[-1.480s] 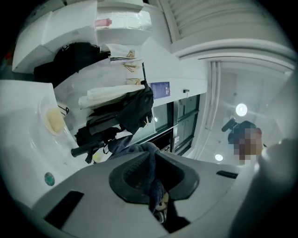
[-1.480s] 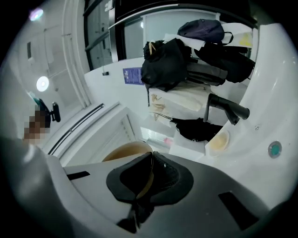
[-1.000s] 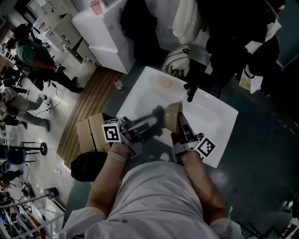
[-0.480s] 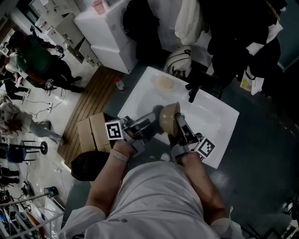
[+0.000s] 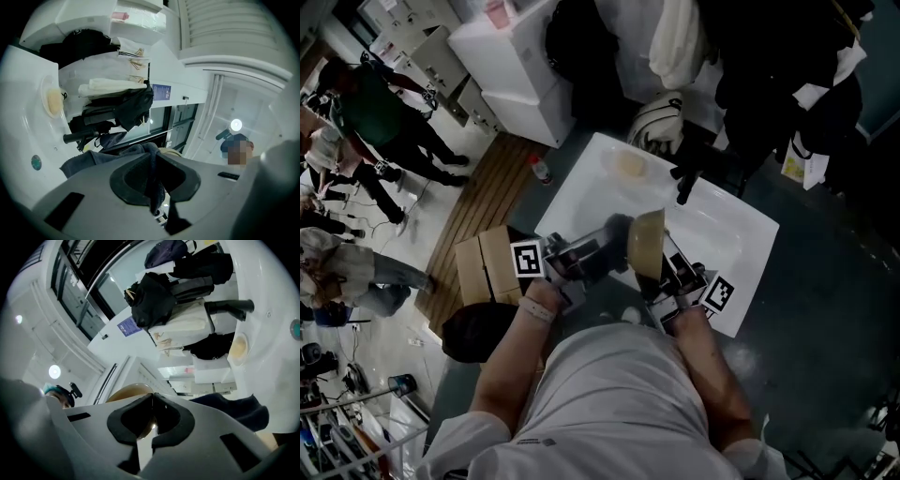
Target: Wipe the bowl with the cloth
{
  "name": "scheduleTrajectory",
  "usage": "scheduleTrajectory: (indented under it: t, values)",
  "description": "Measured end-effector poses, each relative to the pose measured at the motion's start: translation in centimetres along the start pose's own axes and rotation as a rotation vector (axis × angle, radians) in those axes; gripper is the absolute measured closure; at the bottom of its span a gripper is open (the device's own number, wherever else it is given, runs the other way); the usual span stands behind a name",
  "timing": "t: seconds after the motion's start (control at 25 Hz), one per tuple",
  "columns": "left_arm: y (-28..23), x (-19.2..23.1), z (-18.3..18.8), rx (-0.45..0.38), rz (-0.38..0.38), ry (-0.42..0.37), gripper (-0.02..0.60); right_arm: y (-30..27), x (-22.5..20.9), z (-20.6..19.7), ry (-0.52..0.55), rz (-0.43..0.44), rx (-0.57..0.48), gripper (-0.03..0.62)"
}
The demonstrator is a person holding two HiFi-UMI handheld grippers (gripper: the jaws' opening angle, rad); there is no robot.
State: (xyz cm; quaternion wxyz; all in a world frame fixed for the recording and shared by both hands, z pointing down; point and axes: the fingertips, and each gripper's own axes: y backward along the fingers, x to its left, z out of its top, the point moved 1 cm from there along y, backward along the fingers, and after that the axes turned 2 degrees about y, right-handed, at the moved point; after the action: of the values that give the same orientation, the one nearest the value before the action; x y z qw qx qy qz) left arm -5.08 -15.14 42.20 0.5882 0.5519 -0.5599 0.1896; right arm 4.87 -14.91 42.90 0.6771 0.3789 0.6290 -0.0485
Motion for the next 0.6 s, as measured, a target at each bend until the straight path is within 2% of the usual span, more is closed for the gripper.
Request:
scheduleTrajectory:
  t: [0.16,0.32,0.48,0.6]
  values:
    - [-0.9,-0.9,0.2,-0.027,-0.077,0.03,0.537,-0.2,-0.4,-2.1,-0.075,0.003,0.086,0.563]
    - [-1.0,-2.0,1.6,-0.033,-0.116,0.009,0.537,0.3,-1.1,-3.2,-0.098,-0.024,0.154,0.563]
    - [-1.4,-3.3,2.1,0.072,-0.113,-0.096,0.537,0.9,-2.3,-4.6,-0.097,-0.074,0.238,0.563]
    - [-1.5,-3.7,1.9,0.163,-0.064,-0.178,0.537,1.2,-3.2,-4.5,-0.022,-0.154,0.274,0.563]
